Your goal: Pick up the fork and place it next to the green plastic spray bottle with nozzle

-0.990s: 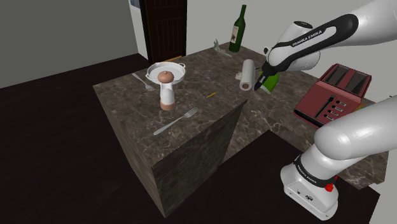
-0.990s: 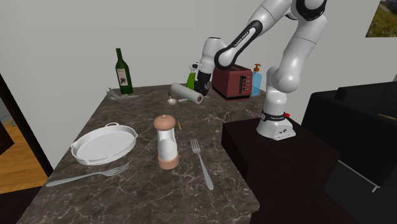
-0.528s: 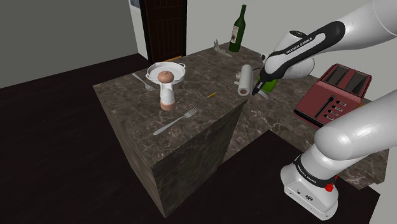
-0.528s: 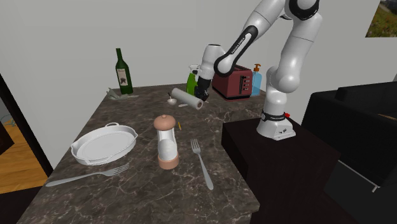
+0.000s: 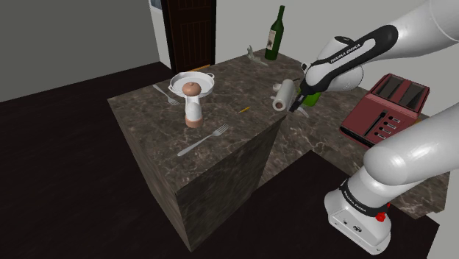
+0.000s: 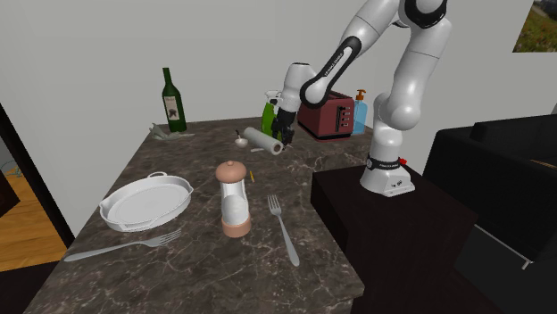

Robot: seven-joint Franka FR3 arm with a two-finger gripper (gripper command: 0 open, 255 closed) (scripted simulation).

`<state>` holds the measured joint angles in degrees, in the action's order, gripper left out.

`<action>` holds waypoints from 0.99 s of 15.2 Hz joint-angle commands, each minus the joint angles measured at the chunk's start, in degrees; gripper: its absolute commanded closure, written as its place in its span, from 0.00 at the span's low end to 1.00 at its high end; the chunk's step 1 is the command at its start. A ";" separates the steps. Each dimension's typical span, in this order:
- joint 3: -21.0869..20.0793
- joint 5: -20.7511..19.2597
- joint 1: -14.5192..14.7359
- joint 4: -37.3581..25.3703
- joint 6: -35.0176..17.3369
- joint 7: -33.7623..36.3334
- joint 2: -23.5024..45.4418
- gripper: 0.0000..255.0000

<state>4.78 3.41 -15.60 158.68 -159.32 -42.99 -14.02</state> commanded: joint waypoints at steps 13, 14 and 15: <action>-0.66 -1.73 -1.26 -0.28 9.60 1.22 -9.34 0.00; -0.66 -1.73 -1.26 -0.28 9.60 1.22 -9.34 0.00; -0.66 -1.73 -1.26 -0.28 9.60 1.22 -9.34 0.00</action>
<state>4.12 1.68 -16.86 158.41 -149.74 -41.76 -23.34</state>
